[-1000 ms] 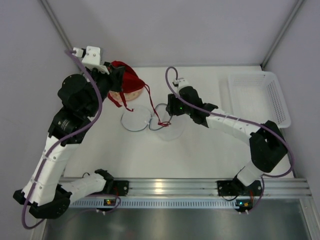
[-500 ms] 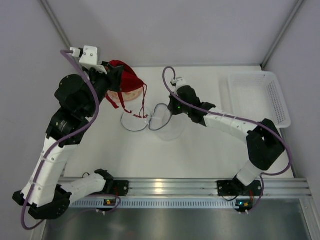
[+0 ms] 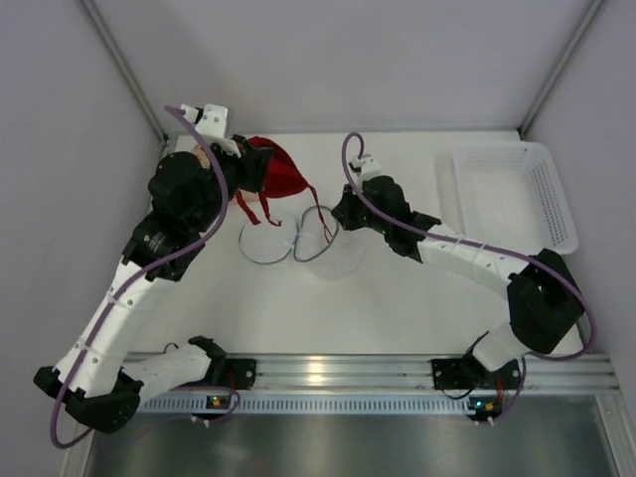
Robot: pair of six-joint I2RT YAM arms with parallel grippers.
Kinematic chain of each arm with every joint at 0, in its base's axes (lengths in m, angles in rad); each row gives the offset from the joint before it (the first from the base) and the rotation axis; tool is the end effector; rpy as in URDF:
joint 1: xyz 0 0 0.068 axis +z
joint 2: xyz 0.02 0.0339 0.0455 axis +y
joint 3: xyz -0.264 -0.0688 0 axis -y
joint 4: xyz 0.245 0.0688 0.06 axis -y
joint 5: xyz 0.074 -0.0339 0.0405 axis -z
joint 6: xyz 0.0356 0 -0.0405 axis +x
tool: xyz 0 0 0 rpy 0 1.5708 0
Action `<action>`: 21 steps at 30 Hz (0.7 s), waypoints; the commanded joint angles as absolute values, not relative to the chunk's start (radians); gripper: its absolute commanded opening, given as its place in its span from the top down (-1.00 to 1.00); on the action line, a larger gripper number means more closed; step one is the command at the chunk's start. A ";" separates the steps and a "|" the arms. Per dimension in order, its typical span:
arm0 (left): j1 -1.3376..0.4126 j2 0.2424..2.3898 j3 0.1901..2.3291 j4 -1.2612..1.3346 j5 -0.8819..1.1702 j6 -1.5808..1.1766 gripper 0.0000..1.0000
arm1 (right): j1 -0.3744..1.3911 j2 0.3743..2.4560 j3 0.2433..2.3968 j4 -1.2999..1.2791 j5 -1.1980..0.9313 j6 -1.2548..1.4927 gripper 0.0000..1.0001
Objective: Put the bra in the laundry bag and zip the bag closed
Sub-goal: Place the bra in the laundry bag.
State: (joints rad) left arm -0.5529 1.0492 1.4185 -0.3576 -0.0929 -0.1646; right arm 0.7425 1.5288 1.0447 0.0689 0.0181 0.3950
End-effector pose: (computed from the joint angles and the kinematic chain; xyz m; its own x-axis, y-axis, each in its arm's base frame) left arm 0.1760 -0.1047 0.4881 -0.0629 -0.1529 -0.9862 0.4396 0.8829 -0.1649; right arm 0.2612 0.2389 0.2721 -0.5298 0.0360 -0.8474 -0.4983 0.7952 0.3454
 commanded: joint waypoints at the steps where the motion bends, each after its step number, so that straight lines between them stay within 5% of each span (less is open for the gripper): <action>1: -0.552 0.996 1.315 -0.151 -0.023 -0.224 1.00 | 0.753 1.462 1.020 0.175 0.035 0.437 1.00; 8: -0.552 0.974 1.170 -0.009 -0.005 -0.328 1.00 | 0.742 1.410 0.838 0.480 0.017 0.548 1.00; 21: -0.552 0.948 0.985 -0.014 0.028 -0.357 1.00 | 0.718 1.382 0.821 0.486 0.026 0.549 1.00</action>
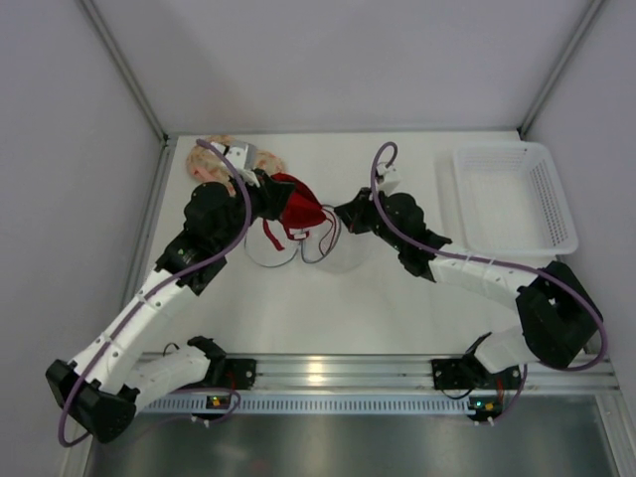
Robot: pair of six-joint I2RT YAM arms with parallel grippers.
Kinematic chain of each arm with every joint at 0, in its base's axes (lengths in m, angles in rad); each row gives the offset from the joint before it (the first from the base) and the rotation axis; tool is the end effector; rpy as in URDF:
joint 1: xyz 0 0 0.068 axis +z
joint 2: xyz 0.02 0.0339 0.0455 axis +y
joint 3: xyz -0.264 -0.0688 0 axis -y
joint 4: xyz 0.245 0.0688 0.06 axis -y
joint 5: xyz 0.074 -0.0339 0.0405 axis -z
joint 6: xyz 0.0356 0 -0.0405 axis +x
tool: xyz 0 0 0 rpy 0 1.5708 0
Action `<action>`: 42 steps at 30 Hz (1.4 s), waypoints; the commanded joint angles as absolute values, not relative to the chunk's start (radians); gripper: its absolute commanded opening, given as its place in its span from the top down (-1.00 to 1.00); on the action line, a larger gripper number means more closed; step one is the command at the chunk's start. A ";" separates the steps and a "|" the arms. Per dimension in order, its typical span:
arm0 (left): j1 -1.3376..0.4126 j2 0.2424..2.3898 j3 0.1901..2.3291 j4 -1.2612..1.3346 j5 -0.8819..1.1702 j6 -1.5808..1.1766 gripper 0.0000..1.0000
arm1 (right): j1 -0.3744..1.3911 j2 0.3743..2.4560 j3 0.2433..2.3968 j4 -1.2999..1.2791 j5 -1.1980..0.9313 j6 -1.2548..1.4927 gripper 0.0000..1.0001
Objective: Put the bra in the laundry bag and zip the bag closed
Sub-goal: Place the bra in the laundry bag.
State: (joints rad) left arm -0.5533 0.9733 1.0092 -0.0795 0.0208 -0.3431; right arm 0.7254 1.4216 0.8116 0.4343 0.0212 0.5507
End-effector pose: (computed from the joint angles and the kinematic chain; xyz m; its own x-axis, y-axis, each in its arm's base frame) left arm 0.1899 -0.1182 0.3957 -0.2176 -0.2609 -0.9405 0.4989 0.7985 -0.3369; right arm 0.2428 0.2143 0.2642 -0.4504 0.2999 -0.8410 -0.4835 0.7100 0.5121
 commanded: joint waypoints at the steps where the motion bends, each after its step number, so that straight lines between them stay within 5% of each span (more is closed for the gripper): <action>1: -0.552 0.939 0.977 -0.014 0.025 -0.357 1.00 | 0.718 1.382 0.822 0.483 0.028 0.548 1.00; 10: -0.564 1.015 0.937 0.020 0.028 -0.382 1.00 | 0.718 1.374 0.824 0.535 0.006 0.586 1.00; 16: -0.568 0.974 0.962 0.018 -0.029 -0.354 1.00 | 0.719 1.407 0.897 0.351 0.046 0.503 0.99; 19: -0.568 0.944 1.012 -0.047 -0.073 -0.341 1.00 | 0.716 1.394 0.908 0.270 0.077 0.440 0.42; 26: -0.568 0.930 1.066 -0.069 -0.040 -0.353 1.00 | 0.680 1.336 1.011 0.055 0.118 0.416 -0.31; 42: -0.566 0.971 1.091 -0.009 -0.199 -0.308 1.00 | 0.683 1.506 1.169 -0.182 0.155 0.362 -0.58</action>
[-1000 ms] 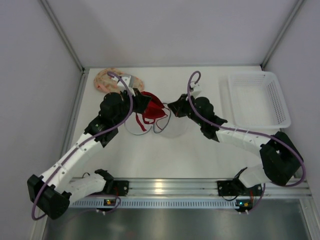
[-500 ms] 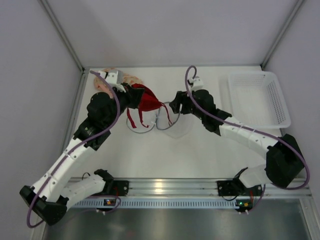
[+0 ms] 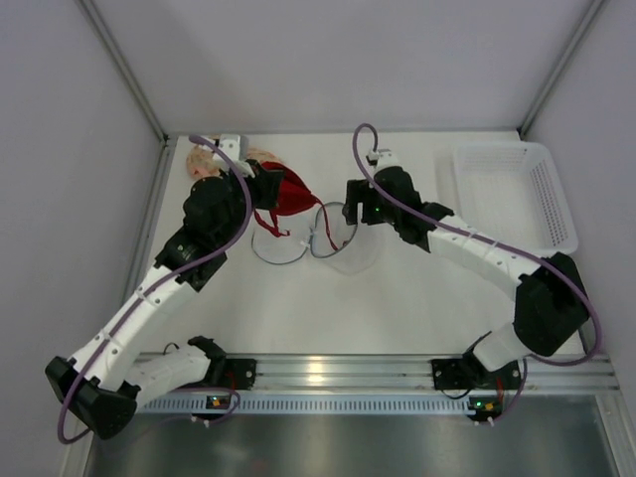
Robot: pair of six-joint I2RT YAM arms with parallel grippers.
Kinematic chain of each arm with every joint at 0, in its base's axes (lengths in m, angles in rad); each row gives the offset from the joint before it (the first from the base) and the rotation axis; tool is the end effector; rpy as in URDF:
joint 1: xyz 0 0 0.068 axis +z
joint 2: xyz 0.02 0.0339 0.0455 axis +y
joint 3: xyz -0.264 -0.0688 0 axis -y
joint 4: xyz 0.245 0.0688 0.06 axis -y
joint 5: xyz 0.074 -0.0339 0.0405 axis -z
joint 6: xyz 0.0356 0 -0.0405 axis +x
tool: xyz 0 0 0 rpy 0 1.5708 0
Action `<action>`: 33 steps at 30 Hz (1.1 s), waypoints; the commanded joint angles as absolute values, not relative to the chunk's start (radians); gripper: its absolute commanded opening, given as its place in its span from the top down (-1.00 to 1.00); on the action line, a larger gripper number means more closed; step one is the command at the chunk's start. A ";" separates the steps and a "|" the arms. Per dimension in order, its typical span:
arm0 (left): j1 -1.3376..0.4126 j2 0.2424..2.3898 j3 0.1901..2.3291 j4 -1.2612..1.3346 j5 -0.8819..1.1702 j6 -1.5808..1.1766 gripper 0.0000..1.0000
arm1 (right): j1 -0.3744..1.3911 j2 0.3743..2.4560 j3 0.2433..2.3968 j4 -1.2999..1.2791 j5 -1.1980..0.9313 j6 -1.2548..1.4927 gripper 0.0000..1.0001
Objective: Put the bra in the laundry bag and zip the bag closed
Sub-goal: Place the bra in the laundry bag.
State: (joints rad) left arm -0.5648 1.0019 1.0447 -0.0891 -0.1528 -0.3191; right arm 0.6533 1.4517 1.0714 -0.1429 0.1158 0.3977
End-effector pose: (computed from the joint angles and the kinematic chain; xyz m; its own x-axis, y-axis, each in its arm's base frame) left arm 0.1964 -0.1180 0.4013 -0.1628 -0.2639 -0.9507 0.3681 0.8778 -0.3067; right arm 0.2670 0.1992 0.2858 -0.5689 0.0491 -0.8210 -0.3297 0.9009 0.2823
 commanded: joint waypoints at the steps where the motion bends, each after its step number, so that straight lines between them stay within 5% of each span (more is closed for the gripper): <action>1: -0.566 0.957 1.091 -0.011 -0.198 -0.308 1.00 | 0.704 1.525 1.186 -0.207 0.172 0.339 -0.58; 4: -0.566 0.931 1.091 -0.020 -0.190 -0.313 1.00 | 0.721 1.597 1.229 -0.235 0.209 0.308 -0.49; 10: -0.566 0.890 1.088 -0.025 -0.189 -0.310 1.00 | 0.724 1.658 1.213 -0.206 0.166 0.322 0.89; 11: -0.566 0.885 1.097 -0.029 -0.193 -0.307 1.00 | 0.724 1.660 1.198 -0.166 0.143 0.337 1.00; 17: -0.566 0.877 1.146 -0.090 -0.242 -0.282 1.00 | 0.747 1.680 1.198 0.036 -0.021 0.449 1.00; 27: -0.566 0.833 1.155 -0.157 -0.298 -0.265 1.00 | 0.772 1.632 1.172 0.052 0.071 0.457 1.00; 33: -0.568 0.851 1.094 -0.060 -0.111 -0.323 1.00 | 0.732 1.585 1.008 0.244 -0.081 0.538 1.00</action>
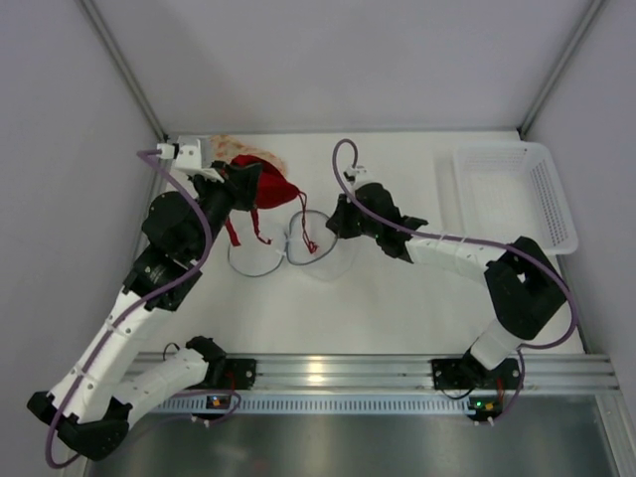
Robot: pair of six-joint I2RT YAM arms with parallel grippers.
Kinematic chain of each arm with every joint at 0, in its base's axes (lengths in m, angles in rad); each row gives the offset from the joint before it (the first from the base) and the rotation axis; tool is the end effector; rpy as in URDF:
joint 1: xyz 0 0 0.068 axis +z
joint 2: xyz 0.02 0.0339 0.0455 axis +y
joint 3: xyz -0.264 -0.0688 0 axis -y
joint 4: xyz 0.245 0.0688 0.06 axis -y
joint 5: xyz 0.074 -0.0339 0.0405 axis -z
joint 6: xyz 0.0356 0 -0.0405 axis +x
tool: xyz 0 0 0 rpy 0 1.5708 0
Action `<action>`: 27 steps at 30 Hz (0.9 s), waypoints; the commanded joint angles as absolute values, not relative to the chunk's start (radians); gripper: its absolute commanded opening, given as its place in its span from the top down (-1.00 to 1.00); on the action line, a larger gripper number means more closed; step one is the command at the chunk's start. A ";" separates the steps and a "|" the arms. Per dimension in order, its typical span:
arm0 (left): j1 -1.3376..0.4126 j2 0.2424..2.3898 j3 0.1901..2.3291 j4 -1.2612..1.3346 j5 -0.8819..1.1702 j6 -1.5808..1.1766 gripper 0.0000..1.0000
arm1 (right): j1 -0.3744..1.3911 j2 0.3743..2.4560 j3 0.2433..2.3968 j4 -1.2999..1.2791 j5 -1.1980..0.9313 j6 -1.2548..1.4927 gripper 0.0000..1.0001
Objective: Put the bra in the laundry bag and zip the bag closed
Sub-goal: Place the bra in the laundry bag.
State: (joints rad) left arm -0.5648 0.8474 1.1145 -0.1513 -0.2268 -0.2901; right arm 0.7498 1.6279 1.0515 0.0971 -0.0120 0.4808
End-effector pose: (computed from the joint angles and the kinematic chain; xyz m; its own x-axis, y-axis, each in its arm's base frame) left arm 0.1510 -0.0862 0.4465 -0.0017 -0.3289 -0.9444 0.3469 0.8855 -0.3090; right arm 0.2708 0.2528 0.2433 -0.6180 0.0564 -0.7842 -0.4550 0.7877 0.4153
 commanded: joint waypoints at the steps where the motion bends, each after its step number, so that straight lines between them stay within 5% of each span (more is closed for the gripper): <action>1: -0.566 0.856 1.071 -0.034 -0.080 -0.333 1.00 | 0.727 1.588 1.000 0.255 -0.096 0.545 1.00; 19: -0.566 0.828 0.678 0.310 0.023 -0.400 1.00 | 0.722 1.546 1.002 0.259 -0.046 0.515 1.00; 27: -0.566 0.951 0.675 0.222 -0.051 -0.357 1.00 | 0.721 1.526 1.012 0.259 -0.055 0.522 1.00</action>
State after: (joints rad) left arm -0.5648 0.9287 0.6872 0.1677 -0.0261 -0.3748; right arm 0.7288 1.5826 0.9756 0.1951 -0.0479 0.5247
